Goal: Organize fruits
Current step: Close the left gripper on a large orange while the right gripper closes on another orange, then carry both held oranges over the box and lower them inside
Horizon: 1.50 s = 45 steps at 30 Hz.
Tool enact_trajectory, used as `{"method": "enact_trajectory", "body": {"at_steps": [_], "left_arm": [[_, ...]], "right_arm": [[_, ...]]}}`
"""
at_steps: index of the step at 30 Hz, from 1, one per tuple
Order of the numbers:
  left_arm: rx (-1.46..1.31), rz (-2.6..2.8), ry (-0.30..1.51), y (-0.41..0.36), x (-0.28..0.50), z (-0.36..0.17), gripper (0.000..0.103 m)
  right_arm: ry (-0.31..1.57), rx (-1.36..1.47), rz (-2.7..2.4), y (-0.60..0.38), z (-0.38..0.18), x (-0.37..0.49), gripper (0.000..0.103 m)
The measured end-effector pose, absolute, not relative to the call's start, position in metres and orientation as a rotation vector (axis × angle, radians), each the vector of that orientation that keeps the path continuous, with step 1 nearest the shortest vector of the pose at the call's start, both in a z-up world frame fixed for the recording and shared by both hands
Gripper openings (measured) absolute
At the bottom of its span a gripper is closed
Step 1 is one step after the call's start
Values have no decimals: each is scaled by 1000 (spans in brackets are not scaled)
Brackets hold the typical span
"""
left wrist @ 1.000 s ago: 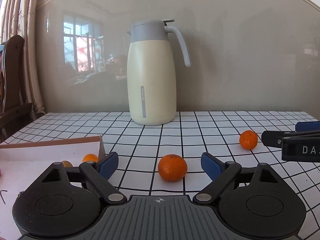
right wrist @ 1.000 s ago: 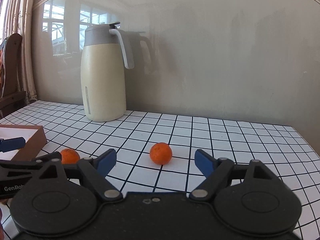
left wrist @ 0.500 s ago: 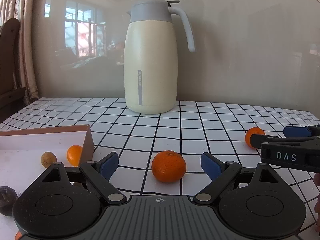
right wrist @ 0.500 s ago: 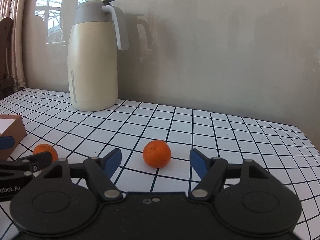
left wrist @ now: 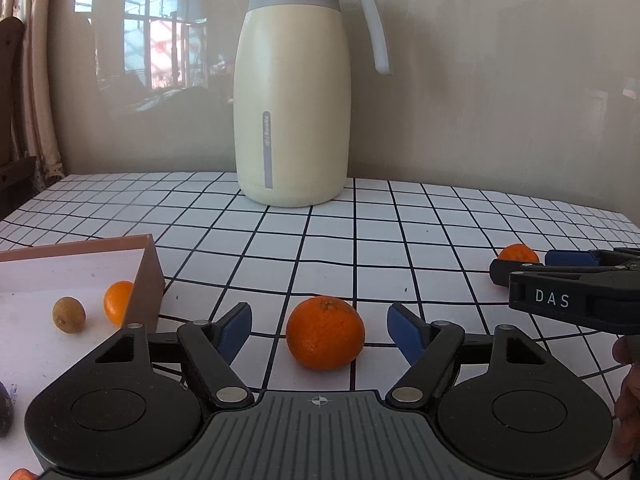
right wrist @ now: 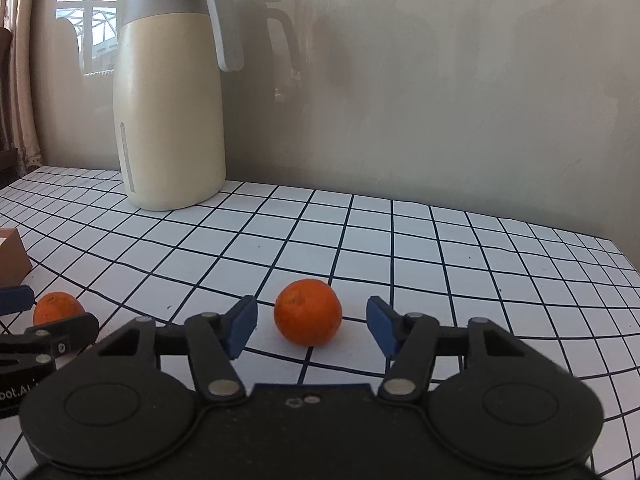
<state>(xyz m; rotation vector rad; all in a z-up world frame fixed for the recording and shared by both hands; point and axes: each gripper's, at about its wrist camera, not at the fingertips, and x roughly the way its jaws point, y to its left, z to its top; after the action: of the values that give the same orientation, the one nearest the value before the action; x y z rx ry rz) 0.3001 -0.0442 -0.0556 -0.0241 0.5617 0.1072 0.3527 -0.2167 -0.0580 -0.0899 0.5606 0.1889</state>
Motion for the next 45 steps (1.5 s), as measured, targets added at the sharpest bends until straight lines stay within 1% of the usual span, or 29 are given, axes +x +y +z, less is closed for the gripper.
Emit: {"method": "enact_trajectory", "body": {"at_steps": [1, 2, 4, 6, 7, 17, 22, 37, 45], "left_arm": [[-26, 108, 565, -44, 301, -56, 75], [-28, 108, 569, -44, 302, -56, 75], [-28, 110, 580, -44, 304, -57, 66], [-31, 107, 600, -44, 307, -58, 45], [-38, 89, 603, -44, 307, -58, 42], [-23, 80, 577, -46, 300, -57, 42], [-1, 64, 573, -50, 290, -54, 42], [24, 9, 501, -57, 235, -19, 42], [20, 12, 478, -53, 199, -11, 42]], "right_arm": [[569, -89, 190, -216, -59, 355, 43], [575, -86, 190, -216, -59, 357, 41], [585, -81, 194, -215, -60, 360, 32], [593, -84, 196, -215, -61, 361, 30], [592, -83, 196, -215, -61, 360, 29], [596, -66, 184, -222, -59, 346, 29], [578, -54, 176, -228, -48, 333, 29], [529, -21, 153, -242, -17, 269, 29], [508, -11, 158, -242, -6, 232, 29]]}}
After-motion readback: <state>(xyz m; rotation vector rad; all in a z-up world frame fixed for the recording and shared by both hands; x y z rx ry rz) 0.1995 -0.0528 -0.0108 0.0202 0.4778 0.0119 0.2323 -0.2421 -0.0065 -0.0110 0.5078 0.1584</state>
